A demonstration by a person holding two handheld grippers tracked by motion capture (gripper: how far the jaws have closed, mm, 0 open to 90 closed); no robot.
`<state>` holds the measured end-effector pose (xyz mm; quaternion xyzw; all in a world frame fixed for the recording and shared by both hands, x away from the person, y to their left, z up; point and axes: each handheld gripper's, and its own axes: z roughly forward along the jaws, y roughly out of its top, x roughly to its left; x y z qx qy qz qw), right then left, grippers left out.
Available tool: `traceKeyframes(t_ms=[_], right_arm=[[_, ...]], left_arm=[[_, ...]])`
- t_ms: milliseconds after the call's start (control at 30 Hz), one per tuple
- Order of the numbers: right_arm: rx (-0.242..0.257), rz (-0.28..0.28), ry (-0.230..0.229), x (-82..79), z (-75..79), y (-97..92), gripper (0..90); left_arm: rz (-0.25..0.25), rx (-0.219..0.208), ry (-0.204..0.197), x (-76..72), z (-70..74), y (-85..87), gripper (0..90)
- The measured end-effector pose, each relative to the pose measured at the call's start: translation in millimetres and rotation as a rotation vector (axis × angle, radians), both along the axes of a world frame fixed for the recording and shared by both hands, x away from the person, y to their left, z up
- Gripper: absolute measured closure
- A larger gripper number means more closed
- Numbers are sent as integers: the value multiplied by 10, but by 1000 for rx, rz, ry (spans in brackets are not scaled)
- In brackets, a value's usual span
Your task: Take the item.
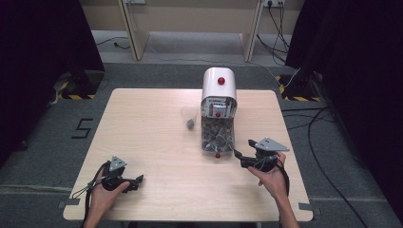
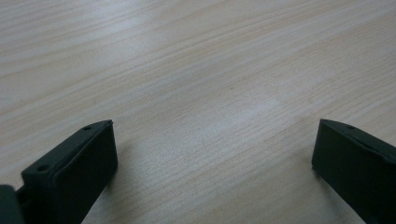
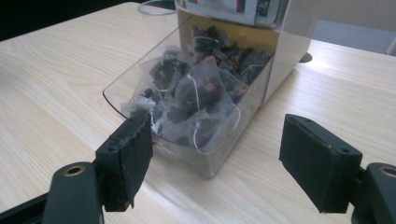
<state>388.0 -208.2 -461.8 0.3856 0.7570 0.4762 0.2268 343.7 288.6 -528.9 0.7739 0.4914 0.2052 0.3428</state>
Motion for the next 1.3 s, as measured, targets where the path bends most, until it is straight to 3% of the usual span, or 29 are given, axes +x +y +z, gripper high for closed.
traceKeyframes(t_ms=[1300], right_arm=[[-36, -5, 57, -197, -222, -126, 235]], left_arm=[[3, -2, -1, -7, -1, -1, 0]])
